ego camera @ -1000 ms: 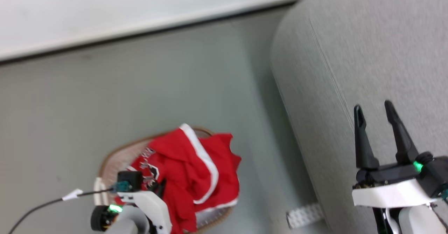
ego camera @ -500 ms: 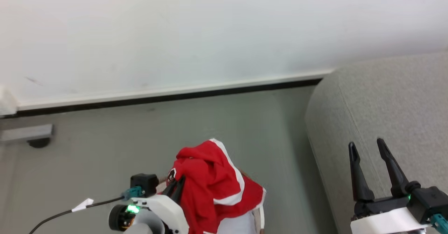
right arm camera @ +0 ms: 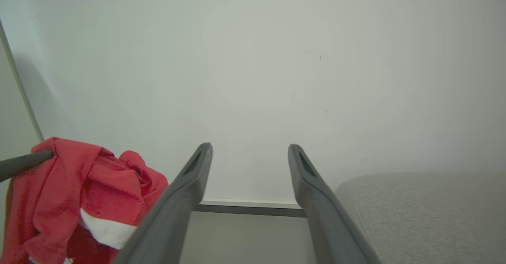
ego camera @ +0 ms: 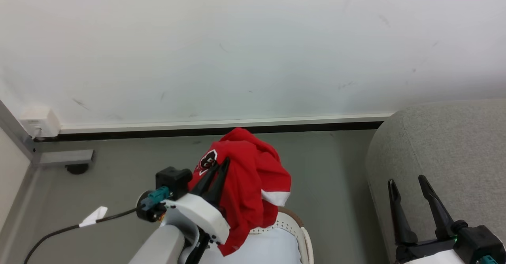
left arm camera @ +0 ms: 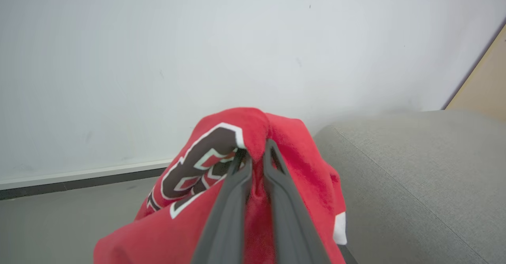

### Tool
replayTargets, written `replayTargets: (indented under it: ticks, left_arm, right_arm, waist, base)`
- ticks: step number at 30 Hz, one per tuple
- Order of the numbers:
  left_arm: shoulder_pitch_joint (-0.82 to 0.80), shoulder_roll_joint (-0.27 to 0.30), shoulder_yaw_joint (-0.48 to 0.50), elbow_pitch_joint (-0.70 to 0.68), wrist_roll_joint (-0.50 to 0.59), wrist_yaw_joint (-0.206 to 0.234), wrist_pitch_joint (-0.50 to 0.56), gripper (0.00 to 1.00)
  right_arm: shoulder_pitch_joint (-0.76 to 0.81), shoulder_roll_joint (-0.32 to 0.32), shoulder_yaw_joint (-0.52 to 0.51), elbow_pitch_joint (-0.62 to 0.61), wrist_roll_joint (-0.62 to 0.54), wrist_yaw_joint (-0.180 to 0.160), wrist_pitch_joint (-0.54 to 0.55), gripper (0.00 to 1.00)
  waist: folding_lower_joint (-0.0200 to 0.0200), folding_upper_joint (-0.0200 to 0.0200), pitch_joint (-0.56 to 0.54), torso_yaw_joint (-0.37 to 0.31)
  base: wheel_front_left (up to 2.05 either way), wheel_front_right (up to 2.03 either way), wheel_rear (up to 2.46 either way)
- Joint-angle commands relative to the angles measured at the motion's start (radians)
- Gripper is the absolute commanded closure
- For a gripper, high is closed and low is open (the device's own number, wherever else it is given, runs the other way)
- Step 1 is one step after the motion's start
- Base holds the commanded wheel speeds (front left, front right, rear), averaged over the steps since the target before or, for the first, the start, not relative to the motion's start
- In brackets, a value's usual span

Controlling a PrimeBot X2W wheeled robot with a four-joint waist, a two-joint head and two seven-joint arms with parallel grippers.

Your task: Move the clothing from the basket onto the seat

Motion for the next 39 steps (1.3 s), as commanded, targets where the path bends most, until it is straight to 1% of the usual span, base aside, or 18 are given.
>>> replayTargets:
  ticks: [1, 6, 12, 20, 29, 33, 39]
  left_arm:
    - [-0.02, -0.004, 0.01, -0.042, 0.023, 0.002, -0.002, 1.0]
    - [-0.041, -0.015, 0.025, -0.13, 0.041, 0.002, -0.002, 1.0]
    - [-0.064, -0.024, 0.031, -0.199, 0.054, 0.004, -0.002, 1.0]
    - [-0.058, -0.029, 0.036, -0.236, 0.056, 0.011, -0.002, 1.0]
    - [-0.051, -0.028, 0.04, -0.226, 0.048, 0.008, -0.002, 1.0]
    - [-0.05, -0.028, 0.034, -0.221, 0.05, 0.007, -0.002, 1.0]
    - [-0.048, -0.032, 0.014, -0.216, 0.056, 0.004, -0.002, 1.0]
  right_arm:
    - [0.014, -0.003, 0.007, 0.005, 0.006, -0.002, 0.001, 0.0]
    - [0.018, -0.003, 0.017, 0.008, 0.01, -0.002, 0.001, 0.0]
    - [0.022, -0.001, 0.035, 0.014, 0.019, -0.002, 0.001, 0.0]
    - [0.017, -0.002, 0.056, 0.017, 0.025, -0.002, 0.001, 0.0]
    - [0.003, -0.003, 0.094, 0.023, 0.028, -0.002, 0.001, 0.0]
    - [-0.02, -0.015, 0.142, 0.033, 0.037, -0.002, 0.001, 0.0]
    - [-0.087, -0.046, 0.268, 0.067, 0.061, -0.002, 0.001, 0.0]
  waist:
    - [0.0002, 0.0, -0.007, 0.01]
    - [0.0002, 0.0, -0.015, 0.021]
    - [0.0002, 0.0, -0.019, 0.022]
    - [0.0002, 0.0, -0.019, 0.02]
    - [0.0002, 0.0, -0.016, 0.029]
    - [0.0002, 0.0, -0.012, 0.035]
    - [0.0002, 0.0, -0.008, 0.049]
  base:
    - [0.0, 0.0, 0.0]
    - [0.0, 0.0, 0.0]
    - [0.0, 0.0, 0.0]
    - [0.0, 0.0, 0.0]
    - [0.0, 0.0, 0.0]
    - [0.0, 0.0, 0.0]
    - [0.0, 0.0, 0.0]
